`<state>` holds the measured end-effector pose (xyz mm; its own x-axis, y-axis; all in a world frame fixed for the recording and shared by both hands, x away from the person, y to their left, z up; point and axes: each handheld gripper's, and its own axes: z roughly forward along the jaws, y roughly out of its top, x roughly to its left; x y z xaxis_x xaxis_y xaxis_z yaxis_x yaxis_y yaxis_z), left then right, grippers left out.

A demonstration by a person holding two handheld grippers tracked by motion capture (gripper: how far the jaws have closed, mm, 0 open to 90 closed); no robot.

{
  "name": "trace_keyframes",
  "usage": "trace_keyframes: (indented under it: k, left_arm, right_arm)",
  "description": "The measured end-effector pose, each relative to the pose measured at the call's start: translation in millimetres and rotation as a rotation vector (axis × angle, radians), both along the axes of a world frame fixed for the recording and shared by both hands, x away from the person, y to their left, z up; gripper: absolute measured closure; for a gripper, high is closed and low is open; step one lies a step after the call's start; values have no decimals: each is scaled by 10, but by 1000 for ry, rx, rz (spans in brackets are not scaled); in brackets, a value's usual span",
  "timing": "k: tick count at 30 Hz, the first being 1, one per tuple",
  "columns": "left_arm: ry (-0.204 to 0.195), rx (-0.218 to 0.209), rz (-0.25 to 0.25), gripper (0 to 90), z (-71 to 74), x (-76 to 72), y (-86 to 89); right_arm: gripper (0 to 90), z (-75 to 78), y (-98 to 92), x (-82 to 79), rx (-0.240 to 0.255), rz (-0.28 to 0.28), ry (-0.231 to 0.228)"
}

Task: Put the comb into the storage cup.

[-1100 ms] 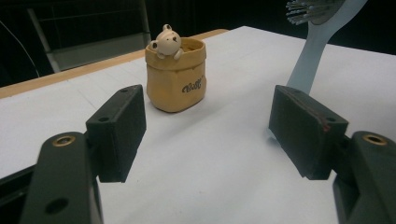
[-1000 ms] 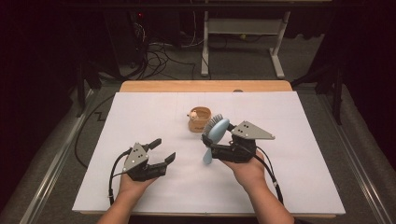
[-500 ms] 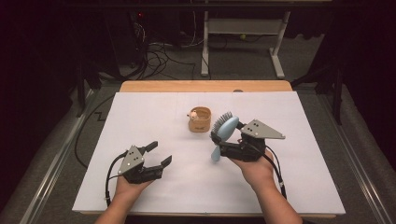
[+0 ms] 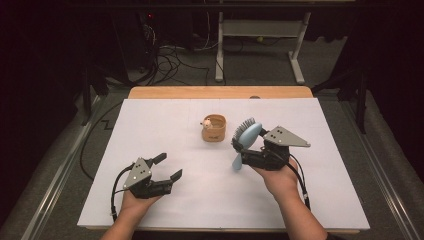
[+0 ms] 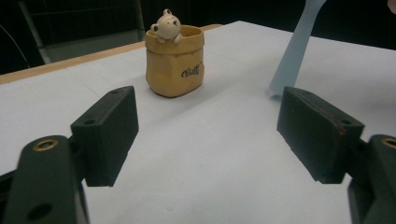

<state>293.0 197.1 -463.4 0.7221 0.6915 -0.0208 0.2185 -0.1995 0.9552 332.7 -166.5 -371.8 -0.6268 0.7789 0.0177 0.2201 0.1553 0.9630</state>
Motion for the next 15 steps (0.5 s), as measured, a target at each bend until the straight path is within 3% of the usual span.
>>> trace_keyframes:
  k: [11,15]
  left_arm:
    - [22,5,14,43,-23,20,-32]
    - [30,3,14,22,-24,24,-36]
  right_arm:
    - [207,34,-5,44,7,-14,-15]
    - [207,66,-2,66,18,-12,-28]
